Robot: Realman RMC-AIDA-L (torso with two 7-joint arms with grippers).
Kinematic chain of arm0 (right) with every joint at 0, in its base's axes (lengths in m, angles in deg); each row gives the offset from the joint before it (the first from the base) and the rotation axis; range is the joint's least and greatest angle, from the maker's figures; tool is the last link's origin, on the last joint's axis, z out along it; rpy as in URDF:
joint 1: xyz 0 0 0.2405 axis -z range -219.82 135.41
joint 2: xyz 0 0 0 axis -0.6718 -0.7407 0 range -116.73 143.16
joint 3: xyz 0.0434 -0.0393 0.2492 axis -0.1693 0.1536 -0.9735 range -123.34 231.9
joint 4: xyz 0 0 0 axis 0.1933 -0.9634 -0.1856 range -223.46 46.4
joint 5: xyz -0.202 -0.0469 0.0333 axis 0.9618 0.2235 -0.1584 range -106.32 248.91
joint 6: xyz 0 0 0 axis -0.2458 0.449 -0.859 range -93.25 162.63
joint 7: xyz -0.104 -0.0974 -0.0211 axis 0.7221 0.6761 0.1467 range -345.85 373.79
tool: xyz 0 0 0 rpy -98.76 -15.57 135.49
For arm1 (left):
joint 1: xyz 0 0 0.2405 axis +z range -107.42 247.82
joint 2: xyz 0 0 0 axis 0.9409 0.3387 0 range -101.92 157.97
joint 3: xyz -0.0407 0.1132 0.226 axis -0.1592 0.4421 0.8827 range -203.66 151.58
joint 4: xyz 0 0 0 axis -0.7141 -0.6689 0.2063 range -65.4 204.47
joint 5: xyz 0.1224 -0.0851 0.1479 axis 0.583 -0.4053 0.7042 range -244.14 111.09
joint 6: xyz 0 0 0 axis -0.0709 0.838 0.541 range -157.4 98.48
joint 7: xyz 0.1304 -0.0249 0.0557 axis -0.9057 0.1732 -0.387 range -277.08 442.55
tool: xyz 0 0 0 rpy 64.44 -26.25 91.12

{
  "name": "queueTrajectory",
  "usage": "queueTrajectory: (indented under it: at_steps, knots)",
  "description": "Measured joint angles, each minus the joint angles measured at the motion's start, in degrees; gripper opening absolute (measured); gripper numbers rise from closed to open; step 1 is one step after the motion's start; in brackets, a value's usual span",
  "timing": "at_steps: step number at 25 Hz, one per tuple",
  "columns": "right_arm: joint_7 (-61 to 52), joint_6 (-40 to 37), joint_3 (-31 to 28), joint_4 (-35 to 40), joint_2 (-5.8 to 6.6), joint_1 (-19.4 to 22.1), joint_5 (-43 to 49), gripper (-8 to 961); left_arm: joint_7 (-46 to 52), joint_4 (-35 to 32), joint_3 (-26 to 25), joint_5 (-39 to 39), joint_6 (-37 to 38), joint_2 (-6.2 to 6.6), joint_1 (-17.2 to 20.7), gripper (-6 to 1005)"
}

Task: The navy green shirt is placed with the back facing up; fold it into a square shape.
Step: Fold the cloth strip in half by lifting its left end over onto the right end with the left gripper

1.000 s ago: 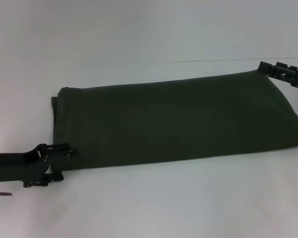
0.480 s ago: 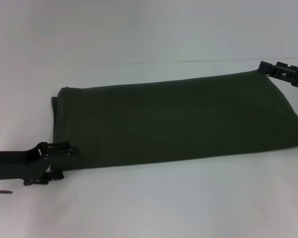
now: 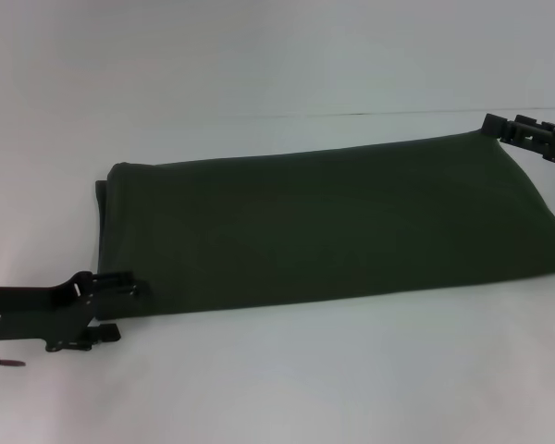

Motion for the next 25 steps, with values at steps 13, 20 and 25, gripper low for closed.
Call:
queueTrajectory:
  at_steps: [13, 20, 25]
  knots:
    - [-0.6, 0.1, 0.0, 0.0, 0.0, 0.0, -0.2, 917, 0.0, 0.0, 0.0, 0.0, -1.0, 0.06, -0.1, 887]
    - [-0.6, 0.1, 0.0, 0.0, 0.0, 0.0, -0.5, 917, -0.1, 0.0, 0.0, -0.3, -1.9, 0.23, -0.4, 888]
    - [-0.5, 0.0, 0.0, 0.0, 0.0, 0.1, -0.7, 917, -0.3, 0.1, 0.0, -0.8, -2.0, 0.27, -0.9, 888]
